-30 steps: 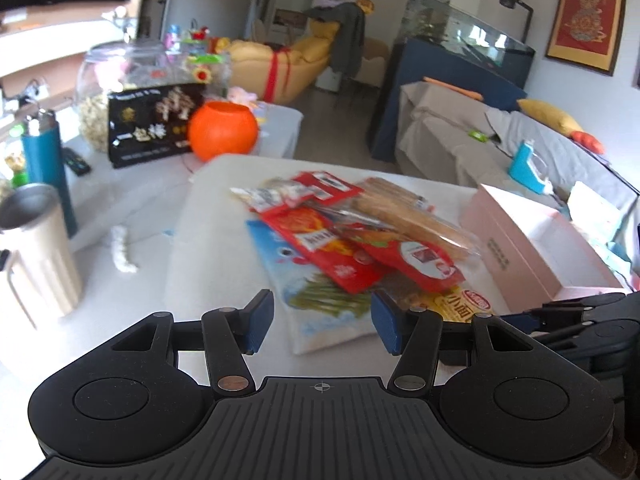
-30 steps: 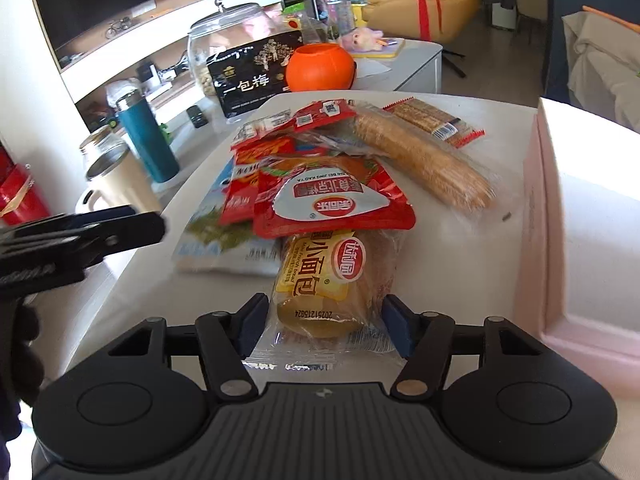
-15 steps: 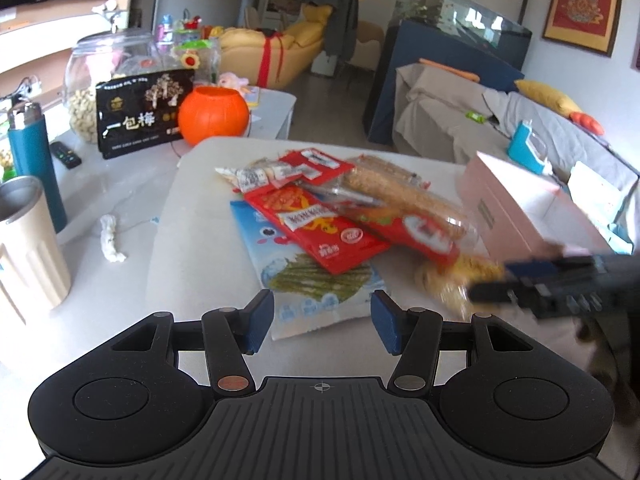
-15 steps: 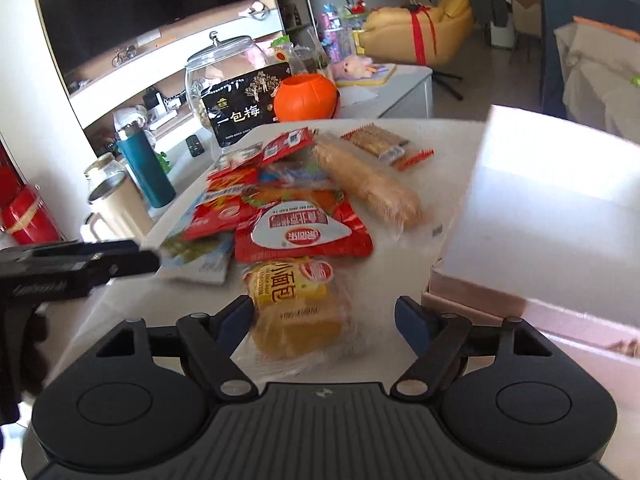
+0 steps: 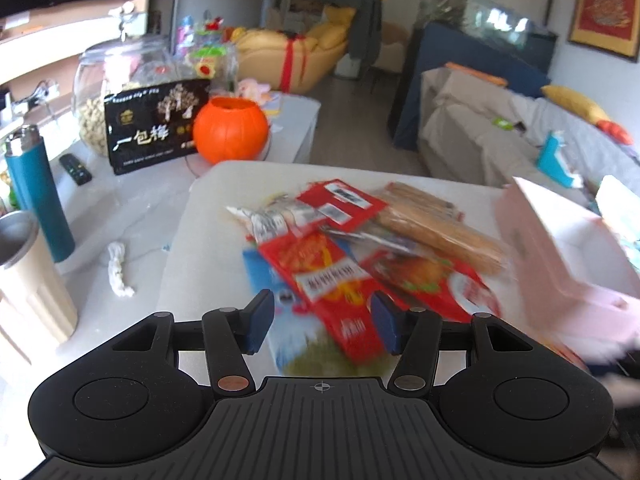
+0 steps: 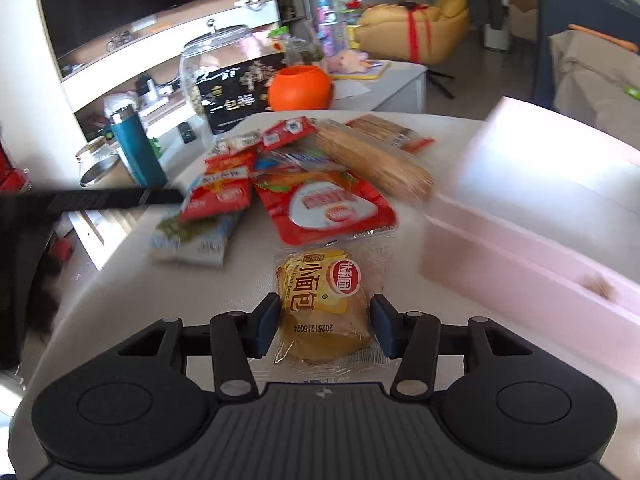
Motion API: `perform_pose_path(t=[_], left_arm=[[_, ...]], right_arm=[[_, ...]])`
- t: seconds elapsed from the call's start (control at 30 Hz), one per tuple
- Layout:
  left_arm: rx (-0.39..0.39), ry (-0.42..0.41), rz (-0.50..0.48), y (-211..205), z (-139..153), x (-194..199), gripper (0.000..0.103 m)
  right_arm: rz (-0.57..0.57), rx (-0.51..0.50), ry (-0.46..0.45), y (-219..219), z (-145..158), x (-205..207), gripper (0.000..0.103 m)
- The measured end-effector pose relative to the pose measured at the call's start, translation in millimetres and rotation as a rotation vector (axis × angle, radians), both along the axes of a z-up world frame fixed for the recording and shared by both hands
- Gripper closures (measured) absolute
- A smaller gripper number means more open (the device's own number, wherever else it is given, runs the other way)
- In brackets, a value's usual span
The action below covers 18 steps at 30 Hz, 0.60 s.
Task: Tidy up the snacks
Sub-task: 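Lift the bun with the right gripper while the left grasps a red spicy-strip packet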
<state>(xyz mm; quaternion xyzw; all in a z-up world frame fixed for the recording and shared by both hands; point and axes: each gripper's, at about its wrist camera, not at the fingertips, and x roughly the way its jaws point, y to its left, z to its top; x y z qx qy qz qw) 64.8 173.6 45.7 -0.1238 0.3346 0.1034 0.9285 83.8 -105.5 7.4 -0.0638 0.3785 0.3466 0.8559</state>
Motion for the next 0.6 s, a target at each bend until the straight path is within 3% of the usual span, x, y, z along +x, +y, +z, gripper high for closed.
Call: perform_pose_path(t=[0.13,0.27,0.37,0.4,0.47,0.6], left_arm=[[0.004,0.060,0.028,2,-11,45,0.042],[0.173,0.099,-0.008,-12,-20,69,0.038],[0.227,0.081,-0.066,-15,-21,62,0.042],[0.221,0.073,-0.084,-15,-21,55,0.042],[0.193,0.054,-0.122,-16,-19,38,0.043],[0.162,0.035,-0.201,-29,-15,-1,0.045]], right_arm=[[-0.070,-0.001,-0.020,-27,-3,-21,0.054],[-0.135,-0.019,-0.056,-51,-5,-37,0.054],[-0.175,-0.022,-0.053,-68,-7,-41,0.049],[-0.186,-0.020,-0.052,-73,-8,-42,0.047],[-0.212,-0.025,-0.052,-81,-11,-42,0.032],[-0.230,-0.020,-0.049,-86,-20,-39,0.023]])
